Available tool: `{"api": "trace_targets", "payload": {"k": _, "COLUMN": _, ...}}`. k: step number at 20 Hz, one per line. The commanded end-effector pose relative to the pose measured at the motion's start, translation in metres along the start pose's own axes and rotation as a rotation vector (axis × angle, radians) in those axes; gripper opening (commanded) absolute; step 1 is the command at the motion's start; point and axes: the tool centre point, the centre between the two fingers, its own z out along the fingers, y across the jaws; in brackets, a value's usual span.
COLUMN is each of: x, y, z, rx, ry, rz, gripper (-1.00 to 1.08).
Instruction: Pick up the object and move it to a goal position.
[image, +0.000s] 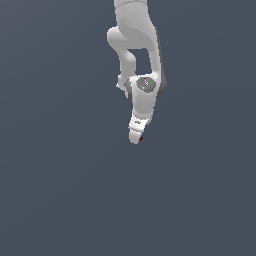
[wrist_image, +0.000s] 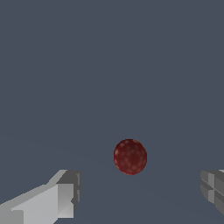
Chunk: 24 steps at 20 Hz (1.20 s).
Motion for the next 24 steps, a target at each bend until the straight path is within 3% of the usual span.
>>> {"api": "trace_targets", "payload": {"k": 1, "x": 0.000, "y": -0.001, "z": 0.001, "rx": 0.000, "ry": 0.000, "rz": -0.009, "gripper": 1.00}}
{"api": "trace_targets", "payload": {"k": 21, "x": 0.000, "y": -0.002, "z": 0.051, "rx": 0.000, "ry": 0.000, "rz": -0.010, "gripper": 1.00}}
{"api": "trace_targets", "payload": {"k": 22, "x": 0.000, "y": -0.002, "z": 0.051, "rx": 0.000, "ry": 0.000, "rz": -0.010, "gripper": -1.00}}
{"api": "trace_targets", "payload": {"k": 24, "x": 0.000, "y": -0.002, "z": 0.051, "rx": 0.000, "ry": 0.000, "rz": -0.010, "gripper": -1.00}}
